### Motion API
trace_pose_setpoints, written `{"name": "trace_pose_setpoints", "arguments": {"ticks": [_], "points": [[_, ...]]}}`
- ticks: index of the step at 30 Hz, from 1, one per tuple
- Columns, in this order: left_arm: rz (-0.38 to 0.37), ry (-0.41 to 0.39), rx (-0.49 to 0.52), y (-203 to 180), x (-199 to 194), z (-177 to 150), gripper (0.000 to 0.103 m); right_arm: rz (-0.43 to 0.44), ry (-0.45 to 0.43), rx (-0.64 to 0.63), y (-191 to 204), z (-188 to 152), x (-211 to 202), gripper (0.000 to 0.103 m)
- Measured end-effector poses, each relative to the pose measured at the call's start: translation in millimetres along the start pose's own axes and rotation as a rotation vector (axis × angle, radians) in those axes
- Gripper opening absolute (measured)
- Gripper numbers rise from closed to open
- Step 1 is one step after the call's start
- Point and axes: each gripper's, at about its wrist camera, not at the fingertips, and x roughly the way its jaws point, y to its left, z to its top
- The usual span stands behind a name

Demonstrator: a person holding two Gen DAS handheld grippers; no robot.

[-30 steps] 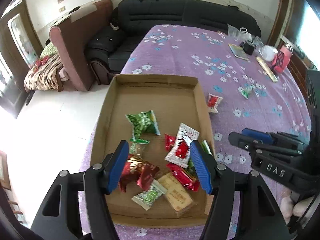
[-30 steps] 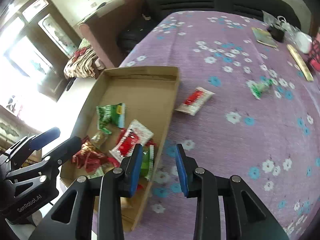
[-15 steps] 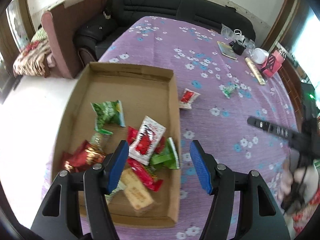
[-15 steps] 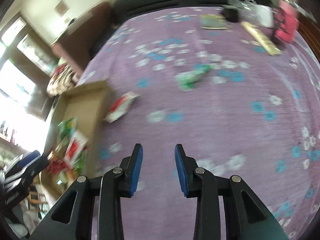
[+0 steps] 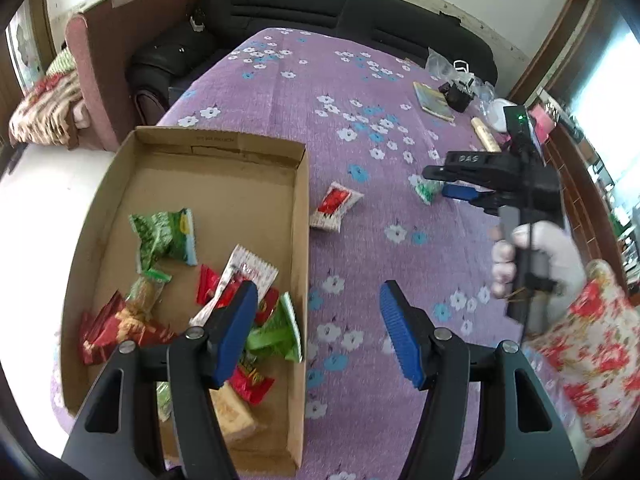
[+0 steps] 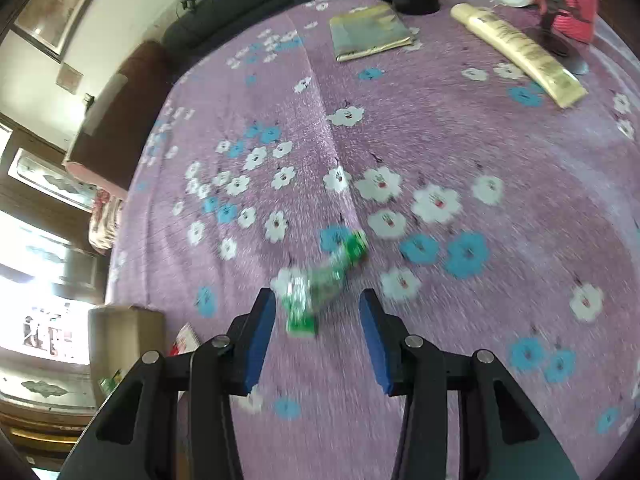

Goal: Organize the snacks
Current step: 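Grasp a green clear snack bag with the right tool while the left tool grasps a white-and-red packet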

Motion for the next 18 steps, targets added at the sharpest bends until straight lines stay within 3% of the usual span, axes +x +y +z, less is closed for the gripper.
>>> {"name": "trace_pose_setpoints", "arguments": {"ticks": [2, 3, 4, 5, 12, 18], "points": [[-0.019, 0.001, 0.001, 0, 7, 11, 0.065, -0.053, -0.015, -0.043, 13, 3, 4, 0.044], [-0.027, -0.001, 0.012, -2, 10, 16, 0.065, -0.067, -0.016, -0.058, 17, 2, 4, 0.039], [-0.033, 0.001, 0.026, -4, 14, 20, 0.065, -0.088, -0.013, -0.079, 21, 3, 7, 0.024], [-0.036, 0.002, 0.045, -8, 17, 24, 0.065, -0.112, -0.014, -0.104, 24, 2, 9, 0.019], [-0.078, 0.070, 0.251, -41, 64, 58, 0.065, -0.091, -0.009, -0.162, 15, -21, -4, 0.019], [-0.058, 0.161, 0.331, -51, 113, 77, 0.065, -0.051, 0.009, -0.143, -9, -42, -24, 0.018]]}}
